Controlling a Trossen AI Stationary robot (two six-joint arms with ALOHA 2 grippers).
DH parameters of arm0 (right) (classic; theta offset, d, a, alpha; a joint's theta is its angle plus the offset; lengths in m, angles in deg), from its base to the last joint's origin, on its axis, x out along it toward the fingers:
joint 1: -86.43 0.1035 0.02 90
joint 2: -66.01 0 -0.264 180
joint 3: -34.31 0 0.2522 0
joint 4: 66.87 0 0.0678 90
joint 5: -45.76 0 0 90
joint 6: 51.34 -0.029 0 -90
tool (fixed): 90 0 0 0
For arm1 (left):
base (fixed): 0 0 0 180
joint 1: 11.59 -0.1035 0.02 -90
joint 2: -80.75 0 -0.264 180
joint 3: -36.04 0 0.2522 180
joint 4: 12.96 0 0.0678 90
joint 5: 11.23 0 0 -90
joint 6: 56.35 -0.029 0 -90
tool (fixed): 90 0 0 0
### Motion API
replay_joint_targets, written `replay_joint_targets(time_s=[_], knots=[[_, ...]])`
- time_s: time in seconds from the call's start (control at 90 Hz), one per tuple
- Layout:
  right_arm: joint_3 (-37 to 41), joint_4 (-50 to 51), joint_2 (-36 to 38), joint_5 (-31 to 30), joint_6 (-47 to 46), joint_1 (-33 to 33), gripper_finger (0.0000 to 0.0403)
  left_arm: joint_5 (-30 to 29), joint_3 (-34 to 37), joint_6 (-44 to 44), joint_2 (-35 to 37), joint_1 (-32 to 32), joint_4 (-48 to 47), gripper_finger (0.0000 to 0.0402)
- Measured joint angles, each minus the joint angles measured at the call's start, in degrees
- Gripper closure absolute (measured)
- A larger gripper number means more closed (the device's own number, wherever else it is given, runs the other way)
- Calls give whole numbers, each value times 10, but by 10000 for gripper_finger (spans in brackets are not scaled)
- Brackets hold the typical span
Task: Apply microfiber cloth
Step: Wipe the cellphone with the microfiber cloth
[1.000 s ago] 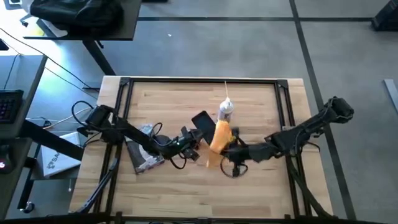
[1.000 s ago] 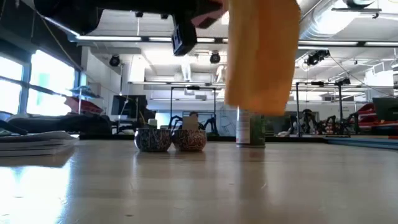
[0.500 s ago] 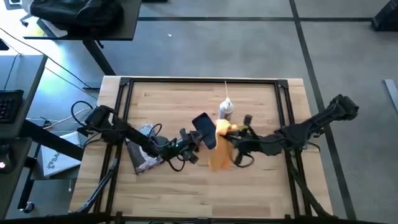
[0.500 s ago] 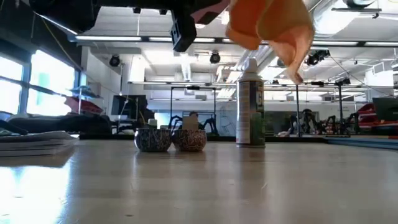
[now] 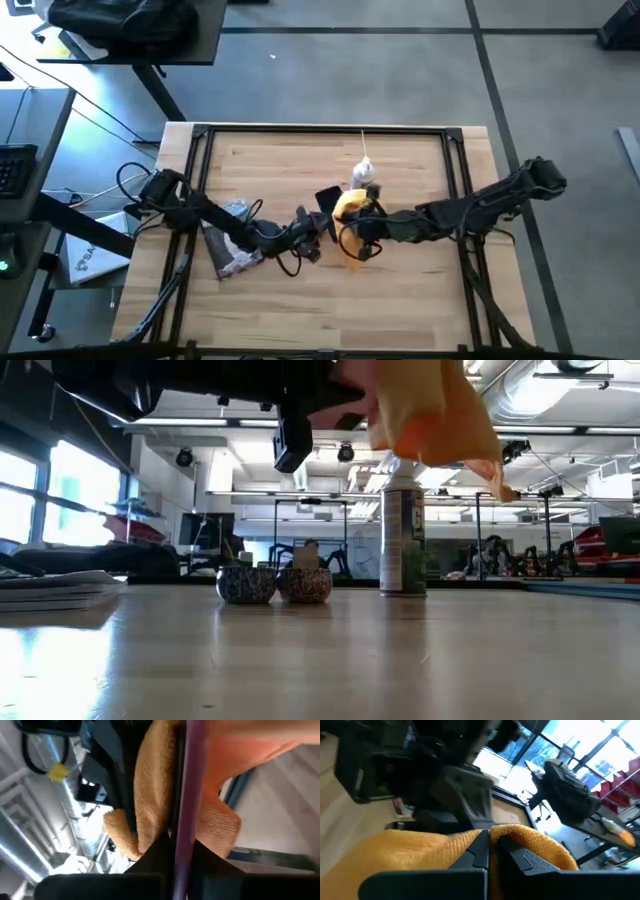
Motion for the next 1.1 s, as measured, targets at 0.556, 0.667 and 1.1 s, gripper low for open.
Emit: replay_joint_targets(time_s=[0.556,0.667,1.1], knots=[[1,51,44,-25,3,12,403,-56,-3,25,4,-25,-46,394],[2,45,52,-25,19,11,403,-51,-3,23,4,-25,-48,394],[1,26,-6,34,5,-35,403,-36,-3,20,1,-21,-69,394]])
